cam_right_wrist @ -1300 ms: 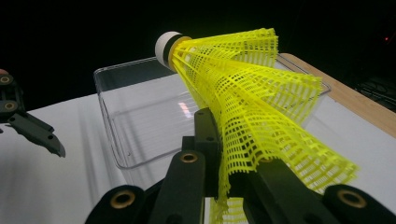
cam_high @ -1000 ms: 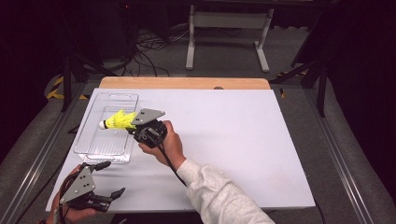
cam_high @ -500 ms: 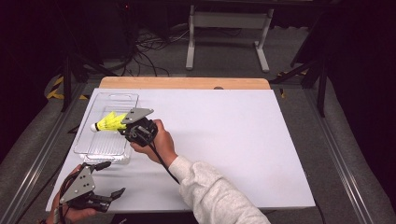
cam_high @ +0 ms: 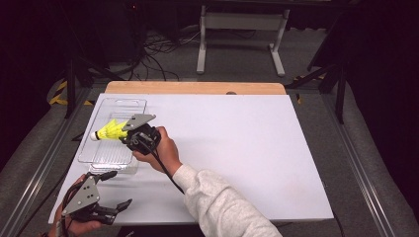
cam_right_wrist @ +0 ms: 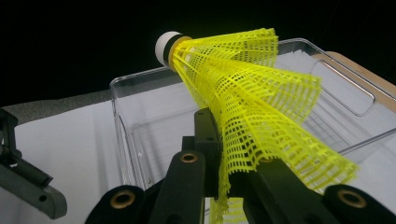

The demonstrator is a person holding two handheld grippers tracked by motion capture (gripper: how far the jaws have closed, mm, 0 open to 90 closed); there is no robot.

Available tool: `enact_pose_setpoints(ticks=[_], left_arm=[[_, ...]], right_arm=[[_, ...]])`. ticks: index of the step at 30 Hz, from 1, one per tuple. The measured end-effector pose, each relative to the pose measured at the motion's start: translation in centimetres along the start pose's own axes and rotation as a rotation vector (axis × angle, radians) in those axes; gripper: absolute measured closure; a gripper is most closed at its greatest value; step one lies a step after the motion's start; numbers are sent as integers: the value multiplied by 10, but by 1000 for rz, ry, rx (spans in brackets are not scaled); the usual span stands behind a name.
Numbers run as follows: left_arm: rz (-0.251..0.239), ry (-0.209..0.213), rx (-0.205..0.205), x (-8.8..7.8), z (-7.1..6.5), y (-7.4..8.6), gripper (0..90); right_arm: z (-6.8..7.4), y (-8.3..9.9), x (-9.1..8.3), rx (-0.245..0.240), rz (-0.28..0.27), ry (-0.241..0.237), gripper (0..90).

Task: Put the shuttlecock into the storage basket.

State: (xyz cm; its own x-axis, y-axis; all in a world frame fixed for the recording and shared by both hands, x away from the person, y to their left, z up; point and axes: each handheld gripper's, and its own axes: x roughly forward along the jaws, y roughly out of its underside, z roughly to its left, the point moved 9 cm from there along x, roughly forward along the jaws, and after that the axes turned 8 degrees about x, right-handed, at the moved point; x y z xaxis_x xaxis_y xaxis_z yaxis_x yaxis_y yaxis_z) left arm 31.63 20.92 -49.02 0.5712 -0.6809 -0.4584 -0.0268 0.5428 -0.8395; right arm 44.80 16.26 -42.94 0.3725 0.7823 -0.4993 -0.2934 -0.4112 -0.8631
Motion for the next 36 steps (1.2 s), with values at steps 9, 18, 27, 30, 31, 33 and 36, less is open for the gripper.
enact_pose_setpoints(ticks=[9, 18, 27, 30, 31, 33, 36], left_arm=[[-9, -3, -5, -1, -1, -2, 75], [-11, -4, -1, -2, 1, -1, 73], [-13, 7, -7, -2, -1, -1, 70], [-13, 10, -7, -2, -1, 0, 71], [-13, 10, -7, -1, -1, 0, 71], [-11, 11, -6, -1, -1, 0, 70], [-13, 11, -4, -2, -1, 0, 71]], right_arm=[[8, -5, 10, -9, 11, -6, 884], [16, -3, 26, -15, 29, -21, 883], [12, 9, 42, 11, 64, -9, 884], [10, 12, 45, 20, 77, -4, 884], [9, 13, 45, 21, 80, -2, 883], [9, 15, 47, 20, 91, -1, 883], [10, 19, 51, 11, 120, -5, 883]])
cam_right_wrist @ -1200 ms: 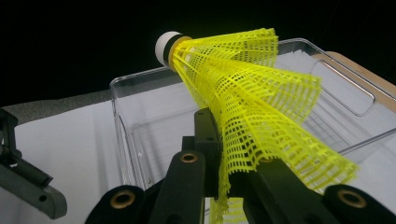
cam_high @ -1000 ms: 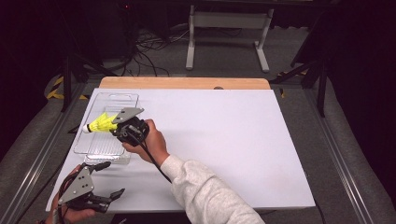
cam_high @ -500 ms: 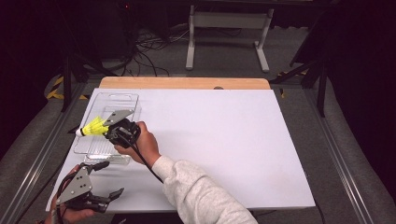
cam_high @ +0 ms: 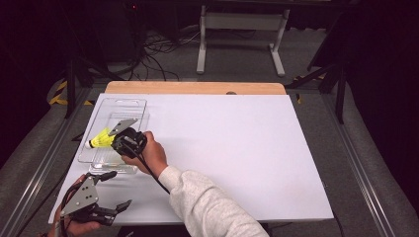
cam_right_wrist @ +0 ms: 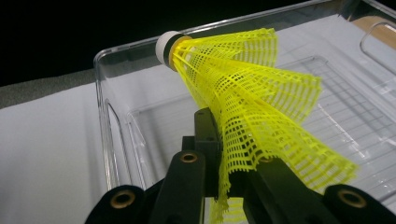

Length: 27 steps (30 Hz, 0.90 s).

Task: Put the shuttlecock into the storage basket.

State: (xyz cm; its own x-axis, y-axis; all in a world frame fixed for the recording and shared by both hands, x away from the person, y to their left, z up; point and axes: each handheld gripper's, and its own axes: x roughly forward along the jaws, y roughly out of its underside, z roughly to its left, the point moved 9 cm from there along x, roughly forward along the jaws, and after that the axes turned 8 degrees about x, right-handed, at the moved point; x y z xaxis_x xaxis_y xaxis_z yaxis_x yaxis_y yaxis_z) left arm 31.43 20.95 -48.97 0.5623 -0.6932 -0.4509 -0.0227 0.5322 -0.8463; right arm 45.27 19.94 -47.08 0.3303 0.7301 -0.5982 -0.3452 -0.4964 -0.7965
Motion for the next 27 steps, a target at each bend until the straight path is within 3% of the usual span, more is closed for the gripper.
enact_pose_setpoints(ticks=[27], left_arm=[[1, 6, 3, 0, -1, 1, 71]], right_arm=[[-2, 21, 12, -3, 112, -18, 872]])
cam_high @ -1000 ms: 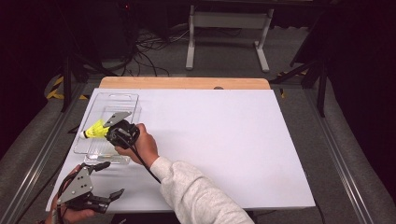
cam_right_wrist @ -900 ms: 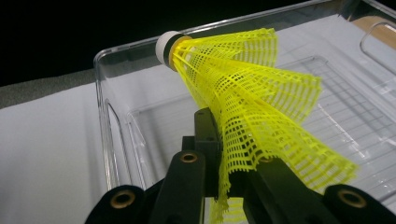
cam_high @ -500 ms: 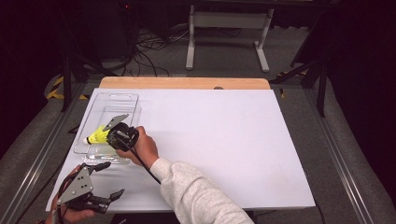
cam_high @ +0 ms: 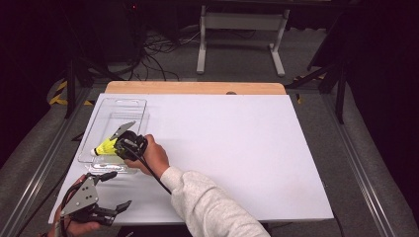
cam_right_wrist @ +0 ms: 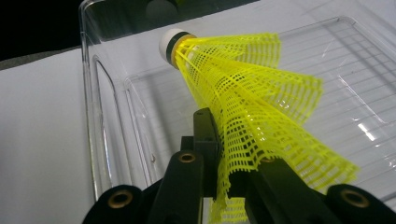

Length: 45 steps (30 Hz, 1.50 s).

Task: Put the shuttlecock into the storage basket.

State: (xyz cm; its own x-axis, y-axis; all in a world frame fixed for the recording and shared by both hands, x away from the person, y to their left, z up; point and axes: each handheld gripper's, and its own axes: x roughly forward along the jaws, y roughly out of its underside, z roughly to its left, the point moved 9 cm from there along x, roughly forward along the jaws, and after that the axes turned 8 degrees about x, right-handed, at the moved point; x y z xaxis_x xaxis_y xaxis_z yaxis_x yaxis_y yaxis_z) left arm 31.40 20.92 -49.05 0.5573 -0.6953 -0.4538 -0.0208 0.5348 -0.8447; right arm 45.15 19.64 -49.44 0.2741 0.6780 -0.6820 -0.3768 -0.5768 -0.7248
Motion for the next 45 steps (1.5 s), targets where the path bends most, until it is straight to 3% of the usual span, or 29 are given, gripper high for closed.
enact_pose_setpoints(ticks=[9, 15, 26, 45], left_arm=[[0, 5, -3, 1, -1, 0, 71], [3, 2, 1, 0, 0, 0, 71], [9, 3, 4, 1, -1, 0, 72], [16, 2, 8, 3, -2, 1, 73]], right_arm=[[-5, 2, 2, 17, 11, -1, 833], [-5, 2, 0, 0, 5, 18, 790], [-11, -6, -18, -19, -38, 53, 587], [-19, -8, -58, -64, -121, 94, 501]])
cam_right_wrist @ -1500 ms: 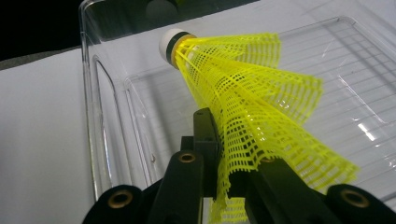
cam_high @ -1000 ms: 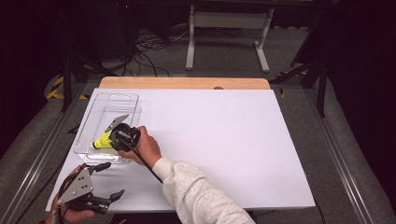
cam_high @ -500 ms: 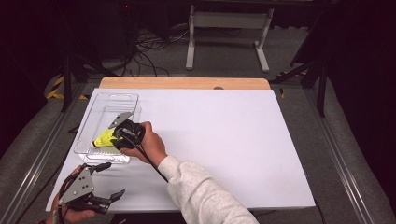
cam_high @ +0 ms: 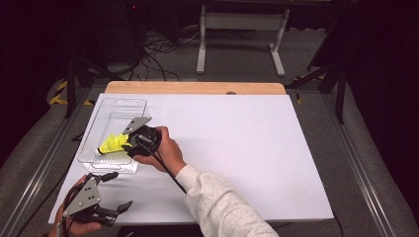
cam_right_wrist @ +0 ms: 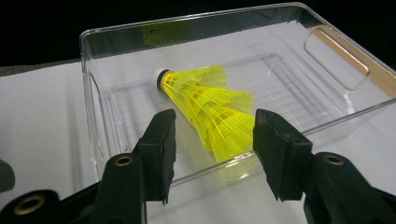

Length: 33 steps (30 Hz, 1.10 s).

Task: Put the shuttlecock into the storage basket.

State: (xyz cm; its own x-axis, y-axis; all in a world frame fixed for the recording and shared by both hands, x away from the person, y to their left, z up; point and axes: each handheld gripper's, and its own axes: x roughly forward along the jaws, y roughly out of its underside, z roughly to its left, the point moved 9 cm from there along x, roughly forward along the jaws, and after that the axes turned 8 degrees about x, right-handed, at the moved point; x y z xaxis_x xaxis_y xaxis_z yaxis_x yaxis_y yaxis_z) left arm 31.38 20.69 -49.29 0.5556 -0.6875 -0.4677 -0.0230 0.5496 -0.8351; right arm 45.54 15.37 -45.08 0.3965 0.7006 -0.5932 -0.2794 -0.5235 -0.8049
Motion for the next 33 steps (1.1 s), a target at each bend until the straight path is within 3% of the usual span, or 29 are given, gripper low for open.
enact_pose_setpoints(ticks=[11, 33], left_arm=[[5, -4, -2, -1, 1, 1, 73], [17, -10, 1, 0, 1, 2, 73]], right_arm=[[-8, 1, -22, -13, -44, 31, 470], [-31, 8, -57, -12, -79, 108, 404]])
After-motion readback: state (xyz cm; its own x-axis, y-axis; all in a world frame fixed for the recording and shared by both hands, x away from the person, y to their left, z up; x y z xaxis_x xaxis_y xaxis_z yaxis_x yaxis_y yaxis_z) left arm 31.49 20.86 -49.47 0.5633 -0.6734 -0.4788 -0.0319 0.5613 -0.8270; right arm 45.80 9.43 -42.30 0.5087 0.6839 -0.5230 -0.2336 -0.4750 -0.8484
